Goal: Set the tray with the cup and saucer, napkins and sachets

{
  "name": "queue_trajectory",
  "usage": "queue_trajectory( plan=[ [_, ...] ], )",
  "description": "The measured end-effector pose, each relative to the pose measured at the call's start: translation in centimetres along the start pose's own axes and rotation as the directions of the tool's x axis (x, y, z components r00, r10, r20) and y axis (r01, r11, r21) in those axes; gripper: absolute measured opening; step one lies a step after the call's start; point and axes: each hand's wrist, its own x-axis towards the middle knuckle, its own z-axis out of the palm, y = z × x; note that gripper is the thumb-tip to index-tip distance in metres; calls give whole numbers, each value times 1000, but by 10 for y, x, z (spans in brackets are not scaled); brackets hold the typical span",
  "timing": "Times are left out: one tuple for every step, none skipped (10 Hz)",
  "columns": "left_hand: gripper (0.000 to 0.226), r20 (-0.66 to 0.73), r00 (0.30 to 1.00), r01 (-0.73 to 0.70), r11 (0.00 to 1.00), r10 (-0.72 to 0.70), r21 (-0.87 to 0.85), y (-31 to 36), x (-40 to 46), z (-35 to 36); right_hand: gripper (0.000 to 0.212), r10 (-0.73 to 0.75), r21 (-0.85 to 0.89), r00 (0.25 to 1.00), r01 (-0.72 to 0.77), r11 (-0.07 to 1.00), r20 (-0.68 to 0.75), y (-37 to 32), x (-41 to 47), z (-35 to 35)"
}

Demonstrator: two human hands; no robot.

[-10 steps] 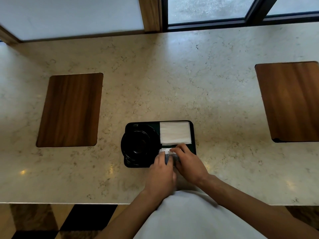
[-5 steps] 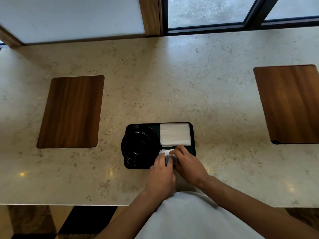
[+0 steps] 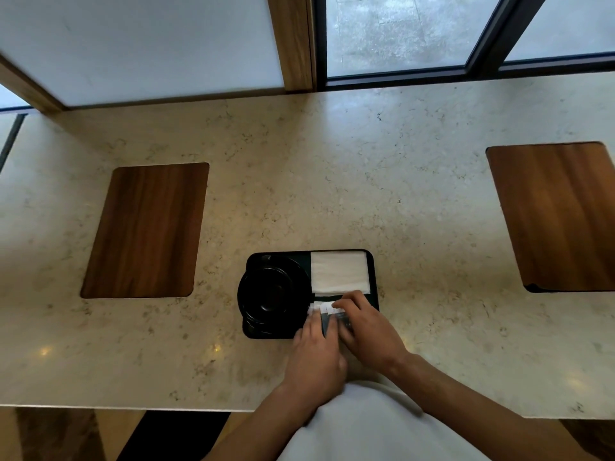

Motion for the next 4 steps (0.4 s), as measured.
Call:
queue_trajectory(
  plan=[
    [66,-68,998,-12,999,9,-46,-4,0,-3,32,13,-37,999,-14,999,-38,2,-1,-5],
    [62,-108,994,-46,995,36,-85,-10,-1,-6,32,15,-51,999,-17,999,-35,4,-6,-8],
    [60,-155,986,-84,990,65,-115,-20,-4,-7,38,-2,-102,999,-3,995,-48,5,-16,-7],
    [58,-204,977,-89,986,59,-139,-21,-4,-7,45,11,-139,999,-18,990,-48,4,-16,-7]
  ],
)
